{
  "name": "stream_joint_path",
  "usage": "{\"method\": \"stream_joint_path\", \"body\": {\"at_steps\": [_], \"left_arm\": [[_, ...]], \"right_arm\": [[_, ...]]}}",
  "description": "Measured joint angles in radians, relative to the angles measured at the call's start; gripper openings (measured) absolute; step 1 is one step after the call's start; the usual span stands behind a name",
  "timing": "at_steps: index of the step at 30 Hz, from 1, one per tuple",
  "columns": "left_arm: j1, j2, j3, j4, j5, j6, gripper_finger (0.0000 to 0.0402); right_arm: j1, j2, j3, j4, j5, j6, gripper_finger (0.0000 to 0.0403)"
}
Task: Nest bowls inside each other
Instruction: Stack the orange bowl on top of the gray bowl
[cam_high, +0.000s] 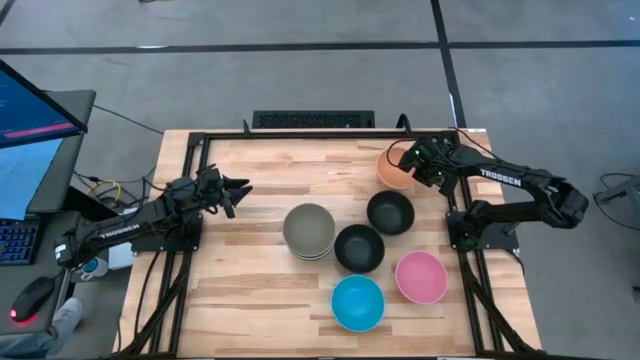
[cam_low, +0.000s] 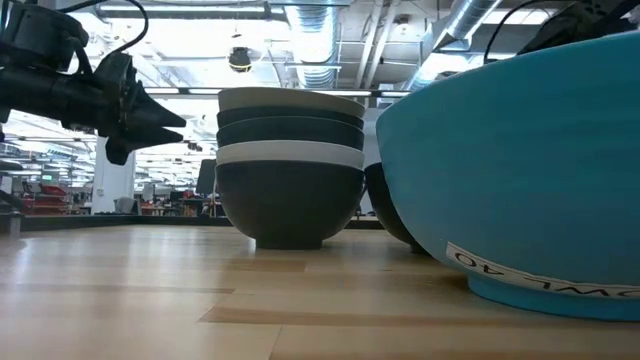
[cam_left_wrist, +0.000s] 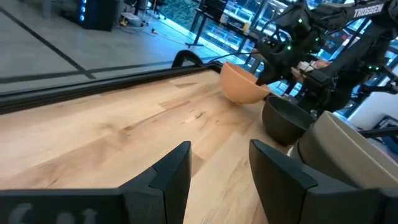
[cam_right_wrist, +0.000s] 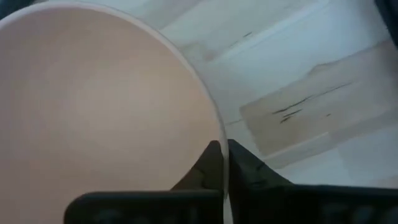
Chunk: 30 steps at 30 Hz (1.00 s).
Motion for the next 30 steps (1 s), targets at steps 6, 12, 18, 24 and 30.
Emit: {"method": "stream_joint_path", "body": {"at_steps": [6,12,18,24,30], "left_arm": [[0.000,0.000,0.000,0.000,-0.002,-0.018,0.0153],[0.000,0.000,0.000,0.000,-0.002,-0.019,0.0153],[0.000,0.000,-0.001,0.001,-0.003,-0.019,0.0153],[0.000,0.000,-0.001,0.001,-0.003,-0.020,0.0153],[0.000,0.000,-0.001,0.001,-0.009,-0.023,0.0153]], "right_arm": [[0.008,-0.021,0.075,-0.033,-0.019,-0.027,0.0021],[0.081,-0.021,0.233,-0.156,-0.018,-0.063,0.0015],[0.259,-0.018,0.436,-0.305,0.026,-0.033,0.0028],[0.465,-0.011,0.577,-0.315,0.097,0.050,0.0011],[0.648,0.073,0.653,-0.316,0.112,0.129,0.0023]]}}
